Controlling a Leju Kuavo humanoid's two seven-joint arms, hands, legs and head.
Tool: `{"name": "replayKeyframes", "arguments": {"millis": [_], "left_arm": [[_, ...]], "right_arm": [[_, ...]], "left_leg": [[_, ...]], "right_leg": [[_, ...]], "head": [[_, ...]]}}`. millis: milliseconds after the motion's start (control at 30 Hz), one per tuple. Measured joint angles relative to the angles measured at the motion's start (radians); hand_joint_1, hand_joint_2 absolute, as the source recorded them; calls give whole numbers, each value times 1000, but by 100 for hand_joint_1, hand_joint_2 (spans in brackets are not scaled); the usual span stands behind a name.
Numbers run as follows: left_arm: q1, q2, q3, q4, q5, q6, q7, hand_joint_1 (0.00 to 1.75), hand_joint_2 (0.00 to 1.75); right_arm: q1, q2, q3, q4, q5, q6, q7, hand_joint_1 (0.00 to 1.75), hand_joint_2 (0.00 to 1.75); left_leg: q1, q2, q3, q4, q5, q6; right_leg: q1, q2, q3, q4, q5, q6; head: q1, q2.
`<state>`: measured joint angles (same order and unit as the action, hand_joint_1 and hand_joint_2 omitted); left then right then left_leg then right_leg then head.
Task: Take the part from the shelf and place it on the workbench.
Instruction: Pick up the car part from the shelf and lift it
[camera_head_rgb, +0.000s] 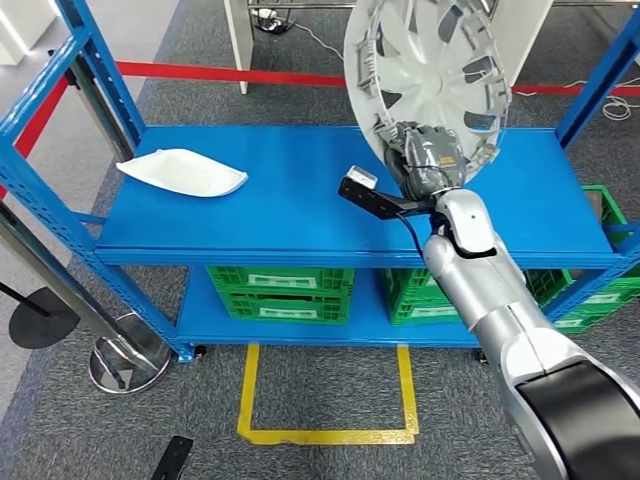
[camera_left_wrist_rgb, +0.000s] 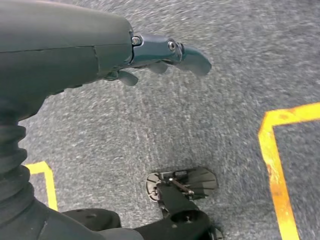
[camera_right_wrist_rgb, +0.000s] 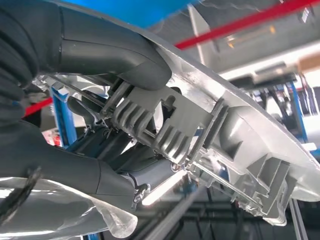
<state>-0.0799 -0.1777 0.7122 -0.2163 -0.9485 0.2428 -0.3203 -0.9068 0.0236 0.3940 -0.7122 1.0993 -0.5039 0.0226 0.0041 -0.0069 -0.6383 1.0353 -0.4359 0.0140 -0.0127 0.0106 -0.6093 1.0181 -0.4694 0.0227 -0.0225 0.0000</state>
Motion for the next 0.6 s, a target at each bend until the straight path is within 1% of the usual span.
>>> {"name": "replayKeyframes", "arguments": {"millis": [33, 67, 100, 167, 200, 233, 267, 300, 333, 367, 400, 433, 500, 533, 567, 600], "left_arm": [[1, 0, 1, 0, 1, 1, 0, 0, 175], [1, 0, 2, 0, 2, 1, 1, 0, 175], [1, -1, 3, 0, 4, 2, 1, 0, 175], [1, -3, 4, 0, 6, 2, 1, 0, 175], [1, -4, 5, 0, 7, 3, 1, 0, 175], [1, -4, 6, 0, 7, 5, 3, 0, 175], [1, -5, 8, 0, 9, 10, 7, 0, 175], [1, -6, 10, 0, 12, 17, 13, 0, 175], [1, -6, 13, 0, 15, 25, 19, 0, 175], [1, -7, 16, 0, 17, 31, 23, 0, 175], [1, -8, 18, 0, 18, 35, 27, 0, 175], [1, -8, 21, 0, 18, 39, 31, 0, 175], [2, -10, 26, 0, 21, 49, 40, 0, 175], [3, -11, 28, 0, 22, 57, 45, 0, 175], [3, -11, 31, 0, 24, 65, 47, 0, 175], [3, -12, 33, 0, 24, 72, 48, 0, 175]], "right_arm": [[7, -4, -1, -19, -8, -15, -4, 175, 175], [15, -8, -2, -39, -16, -29, -9, 175, 175], [23, -12, -4, -59, -24, -42, -13, 175, 175], [38, -17, -7, -99, -32, -64, -19, 175, 175], [45, -19, -9, -115, -35, -71, -21, 175, 175], [52, -21, -10, -131, -37, -75, -24, 175, 175], [59, -23, -11, -147, -40, -77, -27, 175, 175], [65, -25, -14, -165, -43, -78, -30, 175, 175], [68, -26, -16, -183, -47, -78, -32, 175, 175], [70, -27, -19, -200, -49, -79, -32, 175, 175], [71, -27, -21, -214, -51, -80, -32, 175, 175], [72, -27, -21, -227, -53, -81, -33, 175, 175], [80, -27, -23, -253, -62, -85, -36, 175, 175], [85, -28, -24, -267, -69, -86, -38, 175, 175], [89, -28, -25, -283, -77, -86, -41, 175, 175], [93, -28, -25, -298, -84, -86, -44, 175, 175]], "left_leg": [[2, 0, 1, -3, 1, 5], [4, 0, 3, -6, 2, 11], [6, 1, 5, -10, 4, 17], [6, 1, 6, -10, 3, 23], [6, 1, 6, -10, 2, 24], [5, 1, 7, -9, 1, 25], [5, 0, 9, -9, 1, 25], [5, -1, 11, -9, 0, 24], [5, -3, 12, -8, -2, 23], [3, -4, 12, -7, -3, 19], [1, -4, 10, -4, -4, 15], [0, -4, 7, -1, -3, 10], [-1, -4, 3, 1, 2, 0], [-1, -4, 2, 4, -2, -4], [-1, -3, -2, 16, -16, -9], [0, -3, -12, 45, -41, -14]], "right_leg": [[-1, -1, -4, 4, -5, 5], [-1, -1, -13, 21, -19, 9], [-1, -2, -32, 60, -42, 13], [-2, -3, -94, 188, -100, 17], [-2, -3, -124, 248, -119, 19], [-2, -3, -143, 281, -122, 20], [-2, -3, -143, 275, -105, 20], [-2, -4, -123, 230, -73, 18], [-2, -5, -91, 161, -35, 15], [-1, -6, -56, 93, -8, 12], [0, -6, -30, 42, 8, 8], [1, -6, -16, 16, 12, 5], [2, -4, -13, 9, 11, -2], [1, -5, -13, 8, 14, -7], [-1, -7, -13, 7, 16, -12], [-3, -8, -14, 5, 19, -17]], "head": [[1, 0], [2, 0], [3, 0], [6, 0], [6, 0], [6, 0], [6, 0], [6, 0], [6, 0], [6, 0], [6, 0], [6, 0], [6, 0], [6, 0], [5, 0], [4, 0]]}}
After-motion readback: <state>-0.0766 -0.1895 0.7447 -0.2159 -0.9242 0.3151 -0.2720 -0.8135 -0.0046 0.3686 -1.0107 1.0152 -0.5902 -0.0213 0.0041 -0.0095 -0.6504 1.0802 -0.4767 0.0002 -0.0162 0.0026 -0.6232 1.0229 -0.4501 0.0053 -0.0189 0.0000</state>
